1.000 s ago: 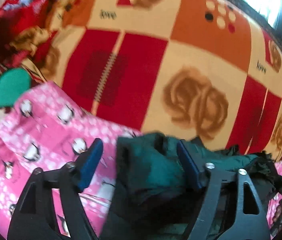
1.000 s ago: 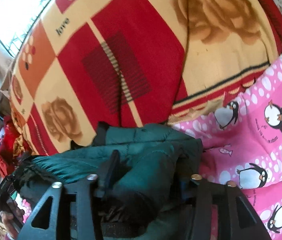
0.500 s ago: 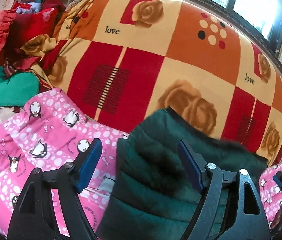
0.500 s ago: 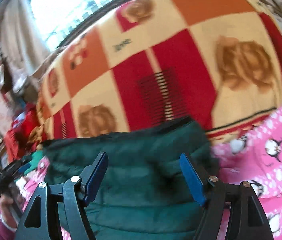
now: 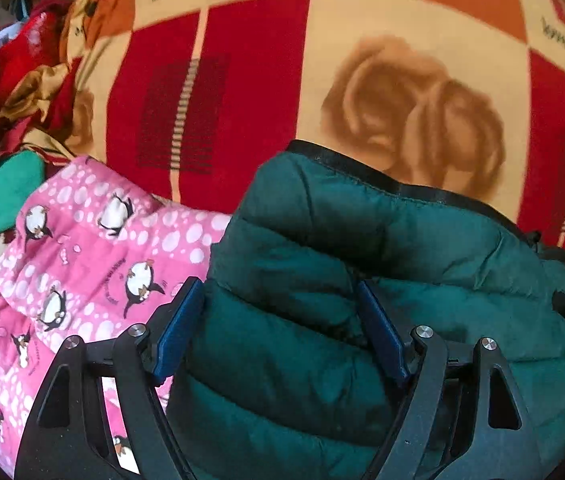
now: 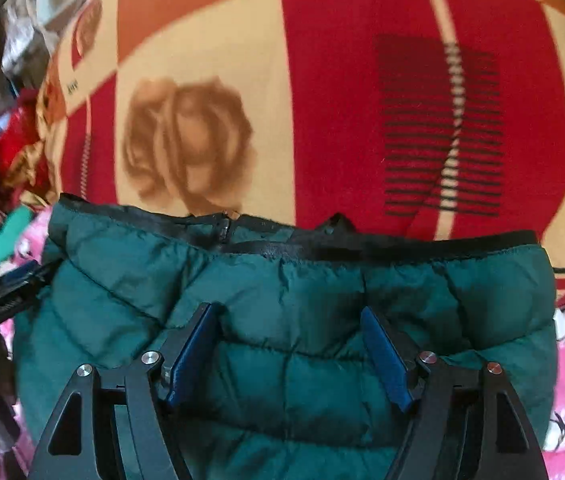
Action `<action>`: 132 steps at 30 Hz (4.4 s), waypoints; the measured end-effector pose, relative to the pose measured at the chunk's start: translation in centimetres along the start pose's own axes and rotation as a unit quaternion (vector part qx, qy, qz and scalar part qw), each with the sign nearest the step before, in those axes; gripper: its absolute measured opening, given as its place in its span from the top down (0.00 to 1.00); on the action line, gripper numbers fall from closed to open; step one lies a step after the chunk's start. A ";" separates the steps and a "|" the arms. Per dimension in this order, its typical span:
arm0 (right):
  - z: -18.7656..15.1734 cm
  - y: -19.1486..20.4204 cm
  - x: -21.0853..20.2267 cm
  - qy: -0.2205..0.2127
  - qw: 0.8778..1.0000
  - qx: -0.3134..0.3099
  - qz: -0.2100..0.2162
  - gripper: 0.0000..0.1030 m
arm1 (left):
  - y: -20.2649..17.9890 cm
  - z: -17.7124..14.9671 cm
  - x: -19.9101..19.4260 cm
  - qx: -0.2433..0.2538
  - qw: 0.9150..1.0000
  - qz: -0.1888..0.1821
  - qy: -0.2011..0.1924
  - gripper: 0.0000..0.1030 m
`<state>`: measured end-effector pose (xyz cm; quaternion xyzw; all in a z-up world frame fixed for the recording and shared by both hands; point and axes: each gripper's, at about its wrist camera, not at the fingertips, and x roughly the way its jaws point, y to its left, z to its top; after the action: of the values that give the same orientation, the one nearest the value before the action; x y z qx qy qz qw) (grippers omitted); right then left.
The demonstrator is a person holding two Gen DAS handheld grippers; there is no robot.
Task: Fold large clothes
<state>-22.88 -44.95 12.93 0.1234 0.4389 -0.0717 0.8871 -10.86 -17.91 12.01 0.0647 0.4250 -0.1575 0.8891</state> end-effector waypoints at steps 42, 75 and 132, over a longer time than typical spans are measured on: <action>0.3 0.5 -3.0 -0.033 0.999 0.014 -0.008 0.25 | 0.8 -0.9 1.3 -0.027 0.999 -0.018 -0.009 0.15; -7.7 -6.8 -7.1 -0.024 0.993 0.077 -0.089 0.16 | 2.5 -3.3 -4.3 -0.029 0.998 -0.037 -0.041 0.13; -9.9 -10.9 -7.8 -0.014 0.966 0.175 0.191 0.57 | 3.9 -3.5 -5.7 -0.034 0.968 -0.245 0.042 0.58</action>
<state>-37.69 -52.50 11.70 0.3570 0.3756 0.0221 0.8550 -15.49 -12.03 14.14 -0.0650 0.4698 -0.3527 0.8066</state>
